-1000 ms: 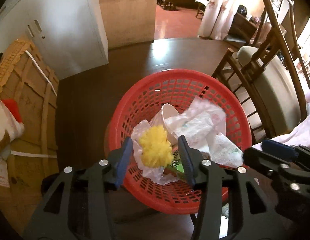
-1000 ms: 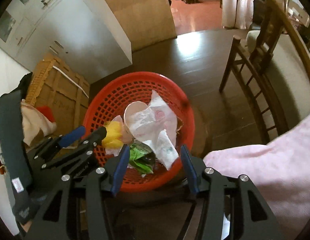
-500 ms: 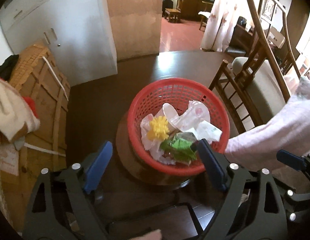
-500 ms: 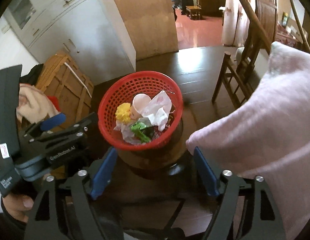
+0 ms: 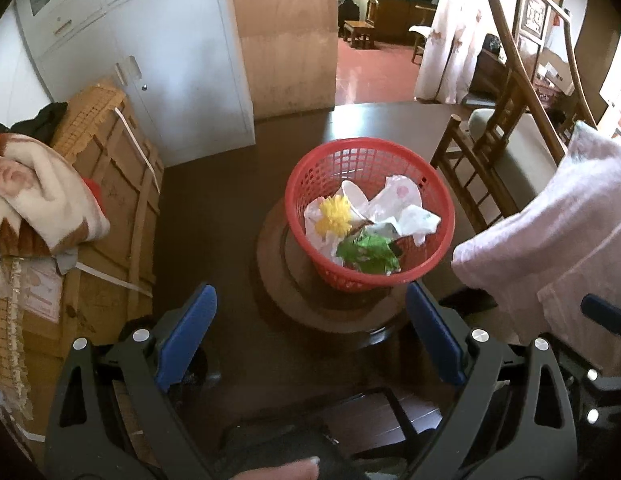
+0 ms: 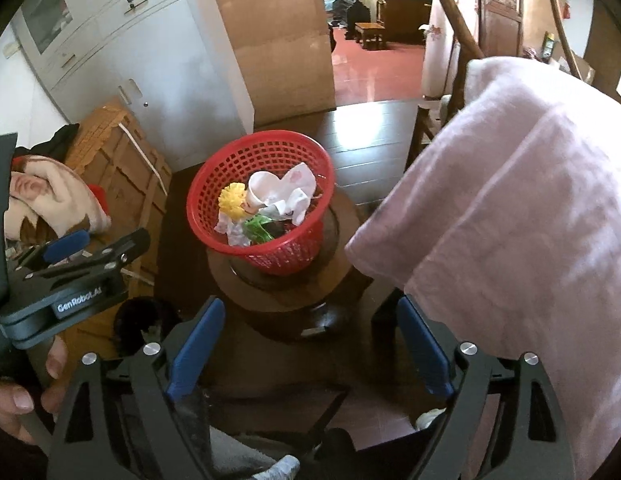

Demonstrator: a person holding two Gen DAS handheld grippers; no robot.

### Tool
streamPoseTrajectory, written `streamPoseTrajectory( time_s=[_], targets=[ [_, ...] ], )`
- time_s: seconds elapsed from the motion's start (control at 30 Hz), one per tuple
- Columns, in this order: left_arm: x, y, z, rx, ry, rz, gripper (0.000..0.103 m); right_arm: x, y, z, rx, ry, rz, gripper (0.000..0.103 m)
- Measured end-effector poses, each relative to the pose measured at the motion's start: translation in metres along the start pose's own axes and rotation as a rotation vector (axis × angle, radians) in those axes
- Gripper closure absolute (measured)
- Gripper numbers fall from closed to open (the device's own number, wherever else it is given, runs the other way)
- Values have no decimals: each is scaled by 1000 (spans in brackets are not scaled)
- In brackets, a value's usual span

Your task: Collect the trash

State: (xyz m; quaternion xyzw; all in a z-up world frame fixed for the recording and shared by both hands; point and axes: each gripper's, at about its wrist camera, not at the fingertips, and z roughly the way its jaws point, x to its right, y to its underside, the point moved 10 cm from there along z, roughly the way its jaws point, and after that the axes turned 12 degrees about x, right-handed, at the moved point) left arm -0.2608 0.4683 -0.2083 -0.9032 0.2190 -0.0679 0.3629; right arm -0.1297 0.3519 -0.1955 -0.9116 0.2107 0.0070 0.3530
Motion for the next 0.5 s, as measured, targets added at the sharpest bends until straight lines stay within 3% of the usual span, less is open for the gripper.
streamPoseTrajectory(
  time_s=[0.5],
  targets=[
    [4,4,-21,23,16,15,11,1,9,-11,13,24,-2,13]
  ],
)
